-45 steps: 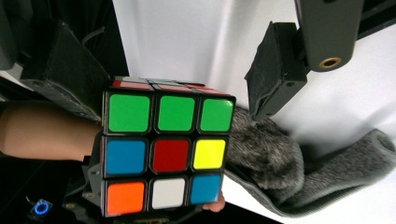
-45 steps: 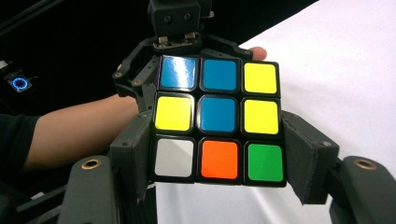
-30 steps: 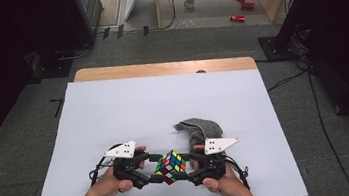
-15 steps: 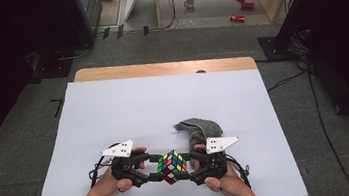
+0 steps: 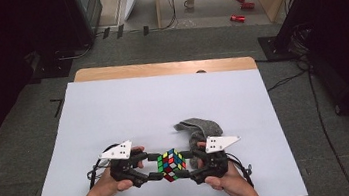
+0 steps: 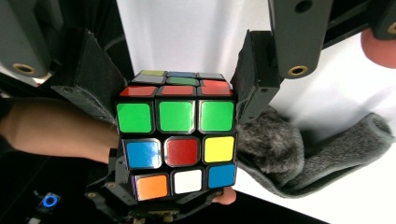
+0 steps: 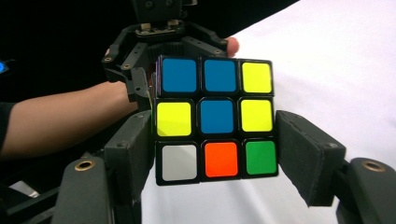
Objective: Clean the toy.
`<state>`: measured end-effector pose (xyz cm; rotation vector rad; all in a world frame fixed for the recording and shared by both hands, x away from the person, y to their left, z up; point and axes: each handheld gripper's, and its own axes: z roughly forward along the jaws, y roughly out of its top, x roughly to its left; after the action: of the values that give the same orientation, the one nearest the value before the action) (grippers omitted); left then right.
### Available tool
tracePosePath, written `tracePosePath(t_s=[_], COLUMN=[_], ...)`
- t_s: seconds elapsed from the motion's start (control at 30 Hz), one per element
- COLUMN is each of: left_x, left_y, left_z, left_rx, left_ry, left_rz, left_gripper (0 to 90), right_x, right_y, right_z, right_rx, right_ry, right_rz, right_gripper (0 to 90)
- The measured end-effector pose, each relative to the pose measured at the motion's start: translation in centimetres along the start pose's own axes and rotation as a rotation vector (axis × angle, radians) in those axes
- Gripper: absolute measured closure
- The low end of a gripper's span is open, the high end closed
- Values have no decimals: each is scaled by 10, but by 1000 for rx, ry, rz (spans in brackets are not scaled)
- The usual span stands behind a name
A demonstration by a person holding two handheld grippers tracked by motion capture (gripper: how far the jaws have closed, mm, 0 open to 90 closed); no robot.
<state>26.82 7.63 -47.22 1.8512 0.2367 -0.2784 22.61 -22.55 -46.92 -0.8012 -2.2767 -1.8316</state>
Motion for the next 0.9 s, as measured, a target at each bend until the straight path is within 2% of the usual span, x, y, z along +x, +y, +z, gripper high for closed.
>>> tracePosePath(t_s=[0.1, 0.13, 0.23, 0.33, 0.37, 0.5, 0.53, 0.57, 0.63, 0.67, 0.7, 0.73, 0.77, 0.8, 0.83, 0.87, 0.9], left_x=[0, 0, 0, 0, 0, -1, -1, -1, -1, -1, -1, -1, -1, -2, -2, -3, -3], left_y=[0, 0, 0, 1, 1, 2, 2, 2, 1, 1, 1, 1, 1, 1, 1, 1, 1], left_z=[-1, -2, -4, -8, -8, -9, -8, -8, -6, -5, -4, -3, -3, -1, -1, 0, 0], left_rx=[5, 13, 12, 8, 8, 32, 41, 48, 65, 78, 85, 93, 93, 107, 107, 117, 117], left_ry=[17, 39, 54, 74, 74, 120, 131, 143, 169, 188, 198, 211, 211, 229, 229, 245, 245], left_rz=[5, 10, 15, 18, 18, 29, 31, 31, 35, 38, 40, 43, 43, 45, 45, 50, 50], left_gripper=[356, 356, 356, 356, 355, 356, 356, 356, 355, 355, 355, 356, 355, 355, 355, 355, 355], right_x=[0, 0, 2, 3, 3, 1, 0, 0, -2, -5, -7, -9, -9, -14, -14, -20, -20], right_y=[1, 3, 7, 12, 12, 14, 15, 15, 15, 14, 13, 13, 13, 10, 10, 6, 6], right_z=[-3, -6, -11, -17, -17, -23, -26, -26, -27, -27, -27, -26, -26, -24, -24, -22, -22], right_rx=[0, 0, 3, 7, 7, 5, 7, 7, 15, 27, 32, 42, 42, 67, 67, 98, 98], right_ry=[-24, -56, -114, -220, -220, -350, -421, -421, -502, -581, -622, -661, -661, -733, -733, -790, -790], right_rz=[-7, -15, -32, -59, -59, -74, -82, -82, -94, -94, -93, -91, -91, -84, -84, -67, -67], right_gripper=[305, 299, 278, 267, 267, 241, 224, 224, 201, 180, 164, 155, 155, 142, 142, 141, 141])
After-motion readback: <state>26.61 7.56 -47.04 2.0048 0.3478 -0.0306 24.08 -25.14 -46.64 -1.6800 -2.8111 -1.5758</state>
